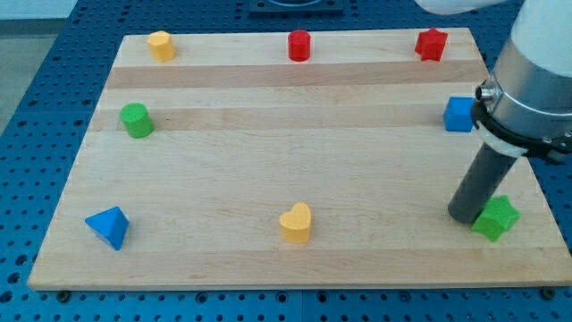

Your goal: Place the green star into the center

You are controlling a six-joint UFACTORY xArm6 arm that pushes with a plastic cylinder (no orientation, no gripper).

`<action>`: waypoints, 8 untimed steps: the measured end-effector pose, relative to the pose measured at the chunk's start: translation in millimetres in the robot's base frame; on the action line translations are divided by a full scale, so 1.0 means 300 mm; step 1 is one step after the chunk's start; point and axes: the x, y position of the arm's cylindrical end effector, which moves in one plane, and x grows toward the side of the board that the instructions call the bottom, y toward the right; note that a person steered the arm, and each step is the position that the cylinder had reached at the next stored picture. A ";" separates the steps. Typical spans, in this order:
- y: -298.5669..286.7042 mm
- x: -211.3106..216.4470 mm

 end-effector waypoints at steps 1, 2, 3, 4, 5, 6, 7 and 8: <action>-0.005 0.000; -0.093 0.020; -0.157 0.105; -0.148 0.191; -0.070 0.191; 0.087 0.189; 0.198 0.157; 0.169 0.088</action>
